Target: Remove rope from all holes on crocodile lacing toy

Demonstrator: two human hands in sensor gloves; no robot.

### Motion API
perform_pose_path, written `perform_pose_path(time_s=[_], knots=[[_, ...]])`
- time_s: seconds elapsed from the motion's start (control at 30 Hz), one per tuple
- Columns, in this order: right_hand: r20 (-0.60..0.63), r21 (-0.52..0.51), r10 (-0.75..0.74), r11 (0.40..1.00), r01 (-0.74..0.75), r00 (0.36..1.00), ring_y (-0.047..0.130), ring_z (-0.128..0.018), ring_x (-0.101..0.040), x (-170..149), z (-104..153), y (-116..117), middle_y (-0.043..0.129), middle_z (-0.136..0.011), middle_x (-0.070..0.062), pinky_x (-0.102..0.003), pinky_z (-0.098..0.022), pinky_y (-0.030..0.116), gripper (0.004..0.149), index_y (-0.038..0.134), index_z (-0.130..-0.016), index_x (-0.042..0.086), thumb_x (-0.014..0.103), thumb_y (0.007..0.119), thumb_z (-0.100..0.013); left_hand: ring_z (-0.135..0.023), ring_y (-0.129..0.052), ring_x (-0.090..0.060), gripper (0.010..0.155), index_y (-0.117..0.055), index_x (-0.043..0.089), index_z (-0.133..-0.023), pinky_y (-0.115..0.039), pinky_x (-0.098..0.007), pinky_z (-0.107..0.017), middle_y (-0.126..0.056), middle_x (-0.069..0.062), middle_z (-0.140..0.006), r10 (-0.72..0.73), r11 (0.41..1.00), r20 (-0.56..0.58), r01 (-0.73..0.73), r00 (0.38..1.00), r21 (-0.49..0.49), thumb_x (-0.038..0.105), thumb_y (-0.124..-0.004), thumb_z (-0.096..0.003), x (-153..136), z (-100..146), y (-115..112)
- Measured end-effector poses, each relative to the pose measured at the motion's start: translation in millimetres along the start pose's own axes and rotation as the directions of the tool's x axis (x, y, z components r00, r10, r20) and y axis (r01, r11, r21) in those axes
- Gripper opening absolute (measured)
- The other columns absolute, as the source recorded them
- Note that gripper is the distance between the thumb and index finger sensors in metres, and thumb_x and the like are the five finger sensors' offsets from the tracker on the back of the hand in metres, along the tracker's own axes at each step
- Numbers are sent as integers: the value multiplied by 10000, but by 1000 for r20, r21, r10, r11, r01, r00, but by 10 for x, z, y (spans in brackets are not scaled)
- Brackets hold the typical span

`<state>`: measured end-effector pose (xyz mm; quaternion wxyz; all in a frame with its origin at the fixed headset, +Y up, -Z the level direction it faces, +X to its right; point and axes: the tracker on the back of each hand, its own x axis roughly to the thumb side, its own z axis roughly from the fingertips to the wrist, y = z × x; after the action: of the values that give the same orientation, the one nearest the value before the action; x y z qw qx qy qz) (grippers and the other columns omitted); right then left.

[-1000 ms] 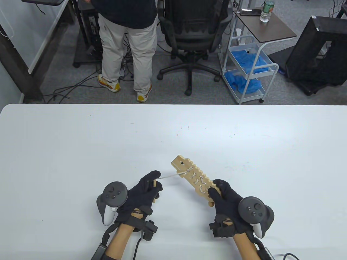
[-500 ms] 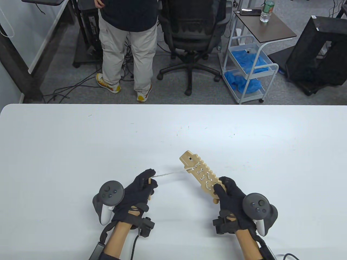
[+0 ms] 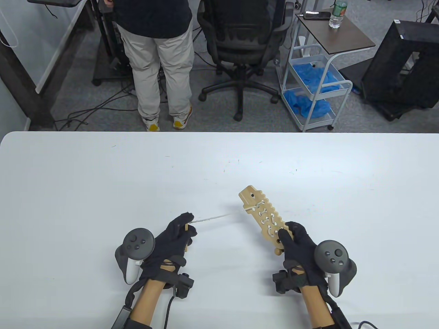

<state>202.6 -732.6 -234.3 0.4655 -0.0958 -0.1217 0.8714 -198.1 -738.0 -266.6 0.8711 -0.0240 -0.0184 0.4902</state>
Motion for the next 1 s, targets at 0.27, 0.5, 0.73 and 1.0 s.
perform_pose_path(time_s=[0.27, 0.5, 0.73, 1.0], knots=[[-37, -13, 4, 1000, -5, 999, 1078, -451, -226, -58, -28, -25, 993, -638, -31, -528, -544, 800, 464, 753, -830, 216, 437, 773, -422, -665, -974, -166, 554, -680, 416, -1035, -758, -541, -626, -963, 60, -868, -10, 1000, -11, 10, 1000, 10, 347, -786, -495, -28, -13, 25], [-71, -26, 19, 999, -20, 997, 1077, -455, -224, -126, -58, -42, 993, -640, -30, -527, -546, 800, 464, 752, -830, 217, 439, 771, -423, -662, -976, -172, 553, -688, 417, -1030, -759, -545, -622, -968, 55, -865, -54, 998, -4, 54, 999, 17, 342, -789, -491, -23, -22, 33], [-103, -42, 13, 999, -17, 995, 1078, -453, -226, -158, -65, -68, 993, -639, -32, -529, -544, 800, 464, 752, -830, 214, 436, 771, -423, -664, -975, -172, 554, -688, 415, -1031, -759, -545, -623, -968, 54, -866, -67, 997, -11, 67, 998, 24, 341, -789, -491, -38, -28, 53], [-135, -64, -2, 998, -6, 991, 1077, -449, -228, -187, -67, -89, 994, -635, -37, -531, -539, 800, 463, 754, -828, 208, 435, 770, -424, -670, -974, -173, 551, -690, 419, -1029, -758, -546, -625, -967, 56, -869, -67, 997, -24, 68, 997, 34, 340, -788, -492, -65, -40, 86]])
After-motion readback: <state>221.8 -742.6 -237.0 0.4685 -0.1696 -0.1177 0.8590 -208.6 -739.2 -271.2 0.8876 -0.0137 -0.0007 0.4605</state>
